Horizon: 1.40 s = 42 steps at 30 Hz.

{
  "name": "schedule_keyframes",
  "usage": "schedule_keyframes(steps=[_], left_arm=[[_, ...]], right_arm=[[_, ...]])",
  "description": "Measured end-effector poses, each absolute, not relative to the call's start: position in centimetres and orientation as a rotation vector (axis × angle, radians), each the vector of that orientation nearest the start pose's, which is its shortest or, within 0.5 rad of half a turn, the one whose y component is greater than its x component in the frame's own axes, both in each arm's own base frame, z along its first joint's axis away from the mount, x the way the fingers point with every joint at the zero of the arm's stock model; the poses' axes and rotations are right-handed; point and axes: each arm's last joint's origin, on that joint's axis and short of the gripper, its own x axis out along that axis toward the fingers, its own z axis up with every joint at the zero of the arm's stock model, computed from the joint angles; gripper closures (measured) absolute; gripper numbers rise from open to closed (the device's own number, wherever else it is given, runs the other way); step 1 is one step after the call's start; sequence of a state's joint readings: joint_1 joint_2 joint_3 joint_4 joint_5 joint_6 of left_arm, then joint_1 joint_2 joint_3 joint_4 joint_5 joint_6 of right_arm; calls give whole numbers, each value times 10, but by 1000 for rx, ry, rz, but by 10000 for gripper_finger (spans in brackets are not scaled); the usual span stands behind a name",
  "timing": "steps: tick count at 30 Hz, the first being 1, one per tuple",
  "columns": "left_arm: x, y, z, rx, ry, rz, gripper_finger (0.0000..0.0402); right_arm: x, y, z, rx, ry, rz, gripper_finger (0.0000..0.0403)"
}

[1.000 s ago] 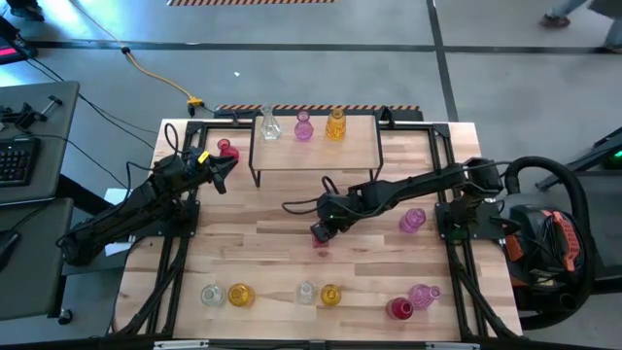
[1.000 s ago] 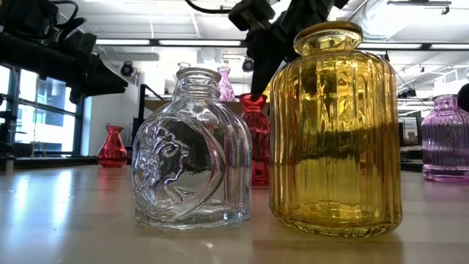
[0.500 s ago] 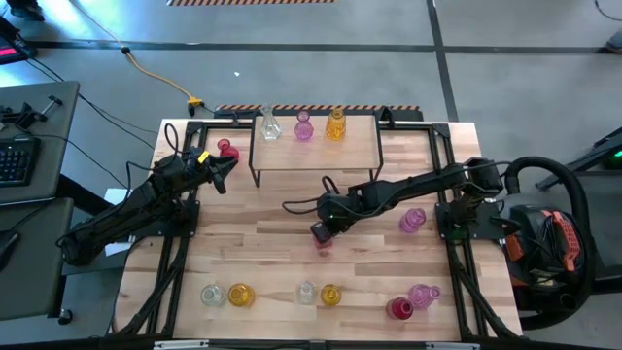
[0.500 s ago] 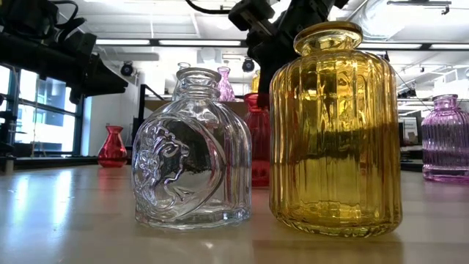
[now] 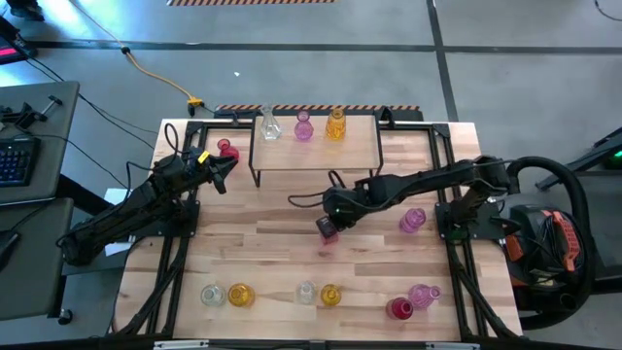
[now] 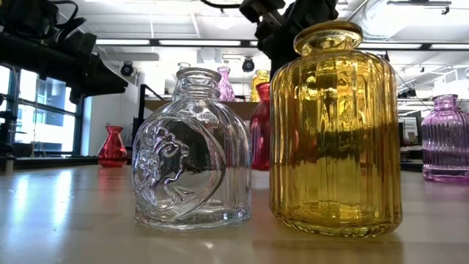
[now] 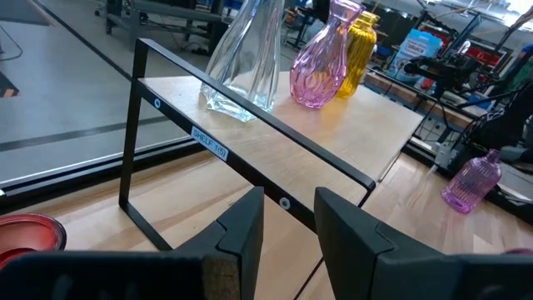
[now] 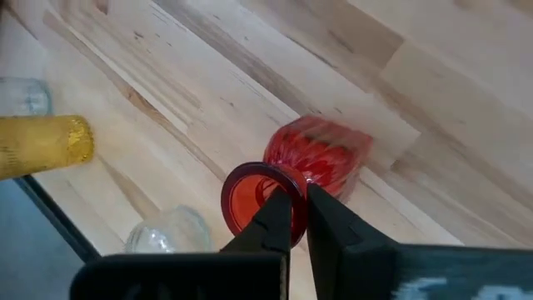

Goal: Sort vases onto shelf
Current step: Put the middle red vase on the shelf

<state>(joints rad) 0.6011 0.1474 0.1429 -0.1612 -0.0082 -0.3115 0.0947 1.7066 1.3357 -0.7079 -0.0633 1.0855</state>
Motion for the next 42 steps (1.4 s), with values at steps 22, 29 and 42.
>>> schedule_keyframes(steps=[22,29,42], left_arm=[[82,56,185,-350,65,629,300],[82,56,185,-350,65,629,300],[82,56,185,-350,65,629,300]], right_arm=[[251,-35,348,972,824,-482,402],[230,-68,374,923,745,-568,402],[227,-147,399,864,736,-751,402]])
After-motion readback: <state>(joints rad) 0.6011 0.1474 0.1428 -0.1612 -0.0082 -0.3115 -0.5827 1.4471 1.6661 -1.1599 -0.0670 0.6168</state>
